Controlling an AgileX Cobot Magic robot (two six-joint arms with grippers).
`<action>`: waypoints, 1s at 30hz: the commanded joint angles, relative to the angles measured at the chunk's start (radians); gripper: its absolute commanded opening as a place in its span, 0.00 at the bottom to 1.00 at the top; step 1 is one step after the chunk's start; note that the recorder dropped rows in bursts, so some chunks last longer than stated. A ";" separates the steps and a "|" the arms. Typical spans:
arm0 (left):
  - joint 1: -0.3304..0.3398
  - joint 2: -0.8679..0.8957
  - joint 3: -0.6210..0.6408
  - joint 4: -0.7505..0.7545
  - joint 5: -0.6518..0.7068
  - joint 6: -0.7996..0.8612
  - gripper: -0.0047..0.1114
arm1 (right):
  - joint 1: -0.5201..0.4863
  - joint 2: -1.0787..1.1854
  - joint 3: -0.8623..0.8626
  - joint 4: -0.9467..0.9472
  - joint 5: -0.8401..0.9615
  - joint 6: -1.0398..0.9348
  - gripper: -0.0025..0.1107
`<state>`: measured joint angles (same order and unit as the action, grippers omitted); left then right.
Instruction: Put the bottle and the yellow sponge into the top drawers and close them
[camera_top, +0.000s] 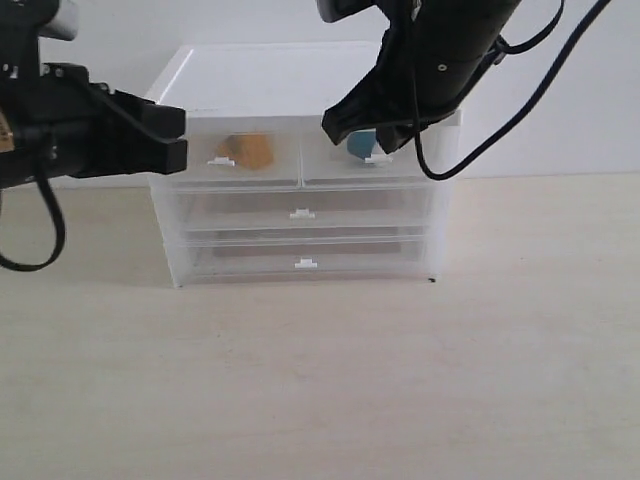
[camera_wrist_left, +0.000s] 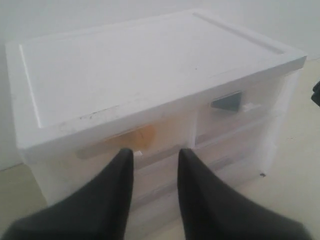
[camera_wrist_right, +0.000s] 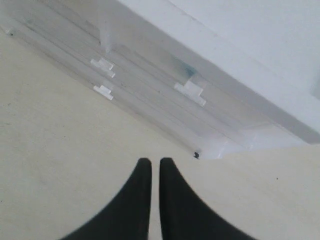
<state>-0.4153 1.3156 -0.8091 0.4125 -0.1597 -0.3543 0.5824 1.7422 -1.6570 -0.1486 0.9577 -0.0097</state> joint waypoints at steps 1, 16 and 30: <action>-0.004 -0.146 0.087 -0.029 0.014 -0.016 0.12 | -0.004 -0.107 0.111 -0.037 -0.107 0.059 0.02; -0.064 -0.613 0.348 -0.086 -0.063 -0.155 0.07 | -0.004 -0.647 0.759 -0.063 -0.656 0.286 0.02; -0.129 -0.599 0.420 -0.086 -0.018 -0.279 0.07 | -0.004 -0.974 1.078 -0.058 -0.873 0.378 0.02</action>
<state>-0.5358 0.7142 -0.3945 0.3315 -0.1985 -0.6069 0.5824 0.7947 -0.5986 -0.2040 0.0752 0.3673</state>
